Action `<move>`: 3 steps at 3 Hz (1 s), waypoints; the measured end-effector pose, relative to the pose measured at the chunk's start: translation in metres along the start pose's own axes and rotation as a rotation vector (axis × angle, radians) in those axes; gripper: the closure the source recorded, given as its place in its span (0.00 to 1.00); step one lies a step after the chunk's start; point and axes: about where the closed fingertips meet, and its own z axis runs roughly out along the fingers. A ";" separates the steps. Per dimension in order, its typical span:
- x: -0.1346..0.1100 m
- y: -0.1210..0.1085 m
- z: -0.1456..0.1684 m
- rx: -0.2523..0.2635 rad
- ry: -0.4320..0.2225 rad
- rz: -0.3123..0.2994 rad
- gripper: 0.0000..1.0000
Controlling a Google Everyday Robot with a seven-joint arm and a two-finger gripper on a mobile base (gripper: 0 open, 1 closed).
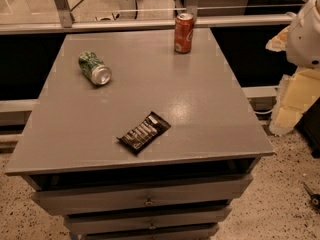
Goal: Place green can upright
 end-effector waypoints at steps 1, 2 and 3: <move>0.000 0.000 0.000 0.000 0.000 0.000 0.00; -0.017 -0.011 0.009 0.008 -0.018 -0.006 0.00; -0.053 -0.038 0.036 0.013 -0.049 -0.008 0.00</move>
Offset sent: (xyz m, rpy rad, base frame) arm 0.0579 0.0477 -0.0133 0.0456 -0.0229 0.0283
